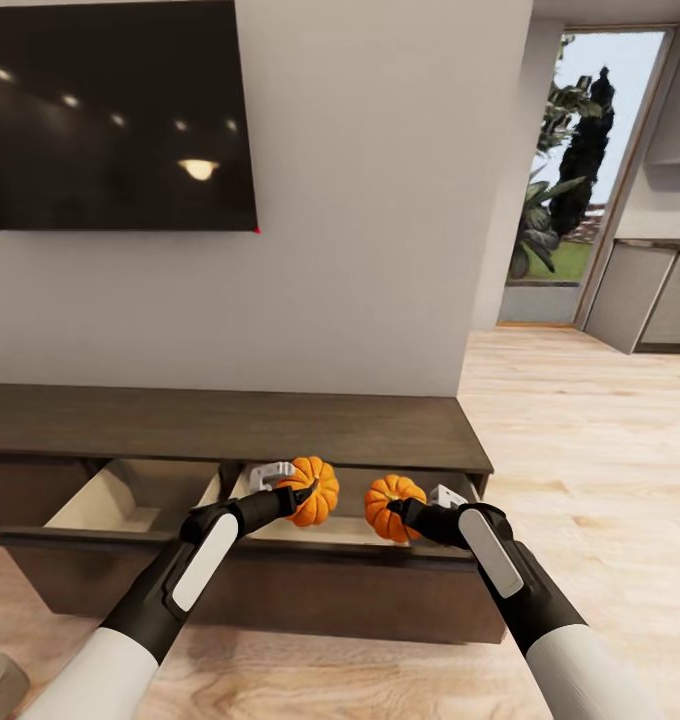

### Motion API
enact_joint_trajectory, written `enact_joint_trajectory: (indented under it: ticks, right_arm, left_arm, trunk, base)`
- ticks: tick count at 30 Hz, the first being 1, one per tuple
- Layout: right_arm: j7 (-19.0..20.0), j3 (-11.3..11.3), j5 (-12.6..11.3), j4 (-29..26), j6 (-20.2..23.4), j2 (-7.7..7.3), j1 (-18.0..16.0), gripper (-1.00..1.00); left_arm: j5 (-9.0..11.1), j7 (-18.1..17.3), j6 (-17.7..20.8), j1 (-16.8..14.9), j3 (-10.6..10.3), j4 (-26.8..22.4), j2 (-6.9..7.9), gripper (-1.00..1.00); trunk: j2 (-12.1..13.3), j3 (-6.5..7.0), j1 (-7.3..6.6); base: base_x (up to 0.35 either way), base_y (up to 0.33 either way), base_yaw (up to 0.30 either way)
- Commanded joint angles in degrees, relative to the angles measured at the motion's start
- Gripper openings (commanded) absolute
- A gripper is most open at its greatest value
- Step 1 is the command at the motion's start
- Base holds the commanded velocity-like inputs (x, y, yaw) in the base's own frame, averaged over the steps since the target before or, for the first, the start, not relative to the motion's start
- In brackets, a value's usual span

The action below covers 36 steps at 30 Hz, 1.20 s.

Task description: Place each of the two pumpkins and all three candles from the living room inside a cabinet in the living room (use any cabinet), then make sure every cabinet is closed, and position the cauldron so it is next to a table in the living room.

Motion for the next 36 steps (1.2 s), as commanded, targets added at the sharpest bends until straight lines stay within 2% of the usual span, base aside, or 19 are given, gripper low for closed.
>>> enact_joint_trajectory:
  ticks: [1,12,16,24,36]
  right_arm:
    - [-0.57,0.17,-0.6,-0.08,0.01,-0.06,-0.05,-1.0]
    - [-0.57,0.17,-0.61,-0.06,0.01,-0.06,-0.06,-1.0]
    - [-0.57,0.17,-0.6,0.0,0.01,-0.09,-0.05,-1.0]
    - [-0.64,0.14,-0.56,0.82,0.01,-0.15,-0.07,-1.0]
    - [-0.58,0.08,-0.44,3.28,-0.43,-0.15,-0.15,-1.0]
  left_arm:
    - [0.54,0.46,0.14,-0.04,-0.14,-0.05,0.05,-1.0]
    - [0.54,0.43,0.19,-0.04,-0.26,-0.05,0.05,-1.0]
    - [0.54,0.46,0.48,-0.04,-1.65,0.02,0.05,-1.0]
    - [0.43,0.57,4.45,-0.31,-3.67,0.07,0.05,-1.0]
    - [0.37,0.61,5.67,-0.39,-3.91,0.07,0.05,-1.0]
  trunk:
    - [-0.03,-0.06,0.01]
    - [-0.03,-0.06,0.01]
    - [-0.03,-0.06,0.01]
    - [-0.03,-0.06,0.01]
    - [-0.03,-0.06,0.01]
  base:
    - [0.184,0.0,0.0]
    - [0.056,0.0,0.0]
    - [0.005,0.0,0.0]
    - [0.001,0.0,0.0]
    - [0.021,0.0,0.0]
